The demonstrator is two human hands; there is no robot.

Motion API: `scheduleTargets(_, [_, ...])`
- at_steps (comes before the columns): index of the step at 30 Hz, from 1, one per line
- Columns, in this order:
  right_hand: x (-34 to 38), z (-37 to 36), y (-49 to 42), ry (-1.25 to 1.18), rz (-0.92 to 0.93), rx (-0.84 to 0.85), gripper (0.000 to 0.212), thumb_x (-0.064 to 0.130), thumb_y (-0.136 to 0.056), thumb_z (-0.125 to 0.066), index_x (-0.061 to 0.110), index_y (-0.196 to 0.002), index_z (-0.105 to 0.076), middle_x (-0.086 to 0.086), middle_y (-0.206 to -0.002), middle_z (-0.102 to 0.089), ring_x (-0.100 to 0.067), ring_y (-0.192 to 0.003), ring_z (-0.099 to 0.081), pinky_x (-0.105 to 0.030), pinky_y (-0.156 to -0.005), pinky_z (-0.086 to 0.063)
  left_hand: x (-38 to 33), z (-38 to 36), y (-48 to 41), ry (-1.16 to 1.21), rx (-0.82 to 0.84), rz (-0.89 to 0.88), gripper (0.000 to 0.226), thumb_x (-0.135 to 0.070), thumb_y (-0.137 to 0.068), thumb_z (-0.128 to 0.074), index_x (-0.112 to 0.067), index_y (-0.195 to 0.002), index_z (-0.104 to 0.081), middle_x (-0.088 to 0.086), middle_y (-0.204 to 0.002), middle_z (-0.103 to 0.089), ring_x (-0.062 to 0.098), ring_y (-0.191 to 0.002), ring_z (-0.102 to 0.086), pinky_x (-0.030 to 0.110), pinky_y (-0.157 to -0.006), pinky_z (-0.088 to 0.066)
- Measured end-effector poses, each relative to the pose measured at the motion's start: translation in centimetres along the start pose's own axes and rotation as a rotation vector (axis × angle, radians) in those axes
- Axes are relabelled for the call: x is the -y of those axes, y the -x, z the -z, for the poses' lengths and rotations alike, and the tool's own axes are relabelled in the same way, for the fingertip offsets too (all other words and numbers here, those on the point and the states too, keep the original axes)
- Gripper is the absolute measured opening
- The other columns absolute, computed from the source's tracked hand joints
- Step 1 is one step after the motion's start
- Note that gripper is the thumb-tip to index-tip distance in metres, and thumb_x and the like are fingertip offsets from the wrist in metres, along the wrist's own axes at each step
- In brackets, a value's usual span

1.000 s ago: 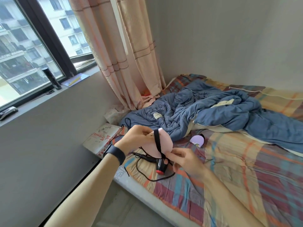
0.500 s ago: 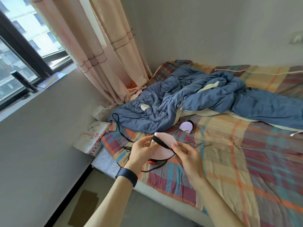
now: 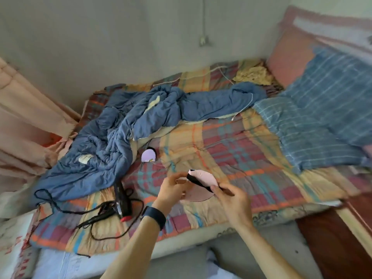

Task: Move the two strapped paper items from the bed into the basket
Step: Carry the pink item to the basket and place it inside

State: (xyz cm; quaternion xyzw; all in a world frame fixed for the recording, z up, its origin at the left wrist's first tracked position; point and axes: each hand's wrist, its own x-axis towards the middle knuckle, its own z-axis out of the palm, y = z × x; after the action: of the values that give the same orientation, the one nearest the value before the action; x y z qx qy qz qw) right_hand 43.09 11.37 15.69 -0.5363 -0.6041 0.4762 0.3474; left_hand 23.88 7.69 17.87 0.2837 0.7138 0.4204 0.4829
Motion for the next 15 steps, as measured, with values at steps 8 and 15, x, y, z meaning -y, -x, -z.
scheduleTargets(8, [-5.9,14.3,4.6,0.254,-0.099,-0.415,0.013,0.035,-0.077,-0.078,0.023,-0.075,-0.074,0.012,-0.061,-0.068,-0.007,-0.059,-0.063,-0.036,-0.062,-0.049,-1.1,-17.1,0.3,-0.454,0.347,-0.277,0.033,-0.015,-0.081,-0.063,-0.047,-0.085,-0.069,-0.008,-0.086,-0.075,0.022,-0.081,-0.069,0.036,-0.071,-0.057])
scheduleTargets(15, [-11.6,27.8,8.3,0.37,-0.328,-0.617,0.013,0.032,-0.082,-0.071,0.025,-0.07,-0.069,0.003,-0.06,-0.064,-0.018,-0.062,-0.057,-0.028,-0.06,-0.043,-2.2,-34.1,2.3,-0.949,0.681,-0.53,0.028,-0.035,-0.088,-0.05,-0.027,-0.111,-0.065,0.005,-0.105,-0.073,0.029,-0.092,-0.067,0.038,-0.077,-0.055])
